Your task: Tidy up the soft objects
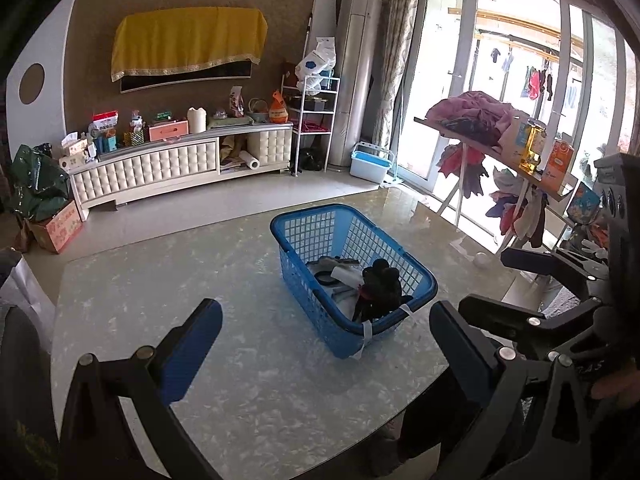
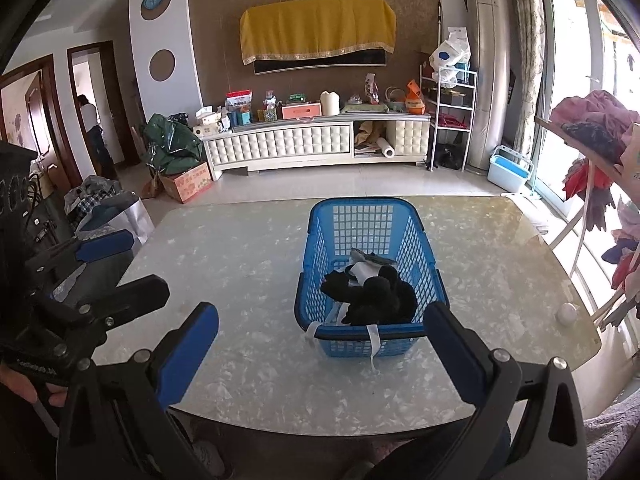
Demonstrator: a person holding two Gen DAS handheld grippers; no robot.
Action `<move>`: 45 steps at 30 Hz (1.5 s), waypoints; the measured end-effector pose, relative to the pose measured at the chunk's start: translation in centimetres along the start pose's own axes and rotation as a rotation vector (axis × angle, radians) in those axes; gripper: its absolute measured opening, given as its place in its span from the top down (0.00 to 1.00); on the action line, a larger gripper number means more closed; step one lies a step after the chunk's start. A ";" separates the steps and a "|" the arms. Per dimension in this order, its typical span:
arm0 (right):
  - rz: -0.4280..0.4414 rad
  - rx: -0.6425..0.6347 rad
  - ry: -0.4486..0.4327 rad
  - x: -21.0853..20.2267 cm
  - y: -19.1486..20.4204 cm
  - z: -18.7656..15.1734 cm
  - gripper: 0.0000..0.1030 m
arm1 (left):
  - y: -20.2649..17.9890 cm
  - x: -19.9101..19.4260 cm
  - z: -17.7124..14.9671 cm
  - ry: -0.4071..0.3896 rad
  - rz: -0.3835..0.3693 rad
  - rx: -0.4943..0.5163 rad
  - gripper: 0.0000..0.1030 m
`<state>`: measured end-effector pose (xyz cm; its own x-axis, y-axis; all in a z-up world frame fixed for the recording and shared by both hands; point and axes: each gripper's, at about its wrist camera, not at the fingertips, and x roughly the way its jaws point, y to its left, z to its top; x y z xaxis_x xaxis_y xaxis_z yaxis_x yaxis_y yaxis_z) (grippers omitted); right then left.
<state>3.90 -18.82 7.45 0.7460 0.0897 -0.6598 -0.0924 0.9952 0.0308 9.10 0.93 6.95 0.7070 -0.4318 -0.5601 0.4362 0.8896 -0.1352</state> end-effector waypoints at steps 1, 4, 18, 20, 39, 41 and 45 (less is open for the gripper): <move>-0.001 0.000 -0.002 -0.1 0.0 -0.1 0.00 | 0.0 -0.1 0.0 -0.001 0.004 -0.001 0.00; -0.009 0.000 -0.007 -0.2 0.0 -0.2 0.00 | -0.1 -0.3 0.0 -0.003 0.020 -0.002 0.00; -0.081 -0.014 -0.030 -0.7 0.7 -0.9 0.00 | -0.3 -0.5 -0.2 -0.007 0.109 -0.002 0.00; -0.083 -0.018 -0.030 -0.8 0.9 -0.9 0.00 | -0.2 -0.5 -0.3 -0.005 0.115 -0.007 0.00; -0.115 -0.029 -0.043 -1.2 1.0 -1.0 0.00 | -0.3 -0.9 -0.4 -0.009 0.103 -0.011 0.00; -0.122 -0.033 -0.047 -1.2 1.0 -1.0 0.00 | -0.3 -0.9 -0.5 -0.010 0.104 -0.010 0.00; -0.141 -0.045 -0.054 -1.2 1.2 -1.0 0.00 | -0.5 -0.9 -0.5 -0.007 0.109 -0.008 0.00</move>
<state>2.17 -17.77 7.53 0.7881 -0.0481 -0.6137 -0.0122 0.9955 -0.0936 8.02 0.96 7.08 0.7541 -0.3333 -0.5659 0.3522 0.9325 -0.0799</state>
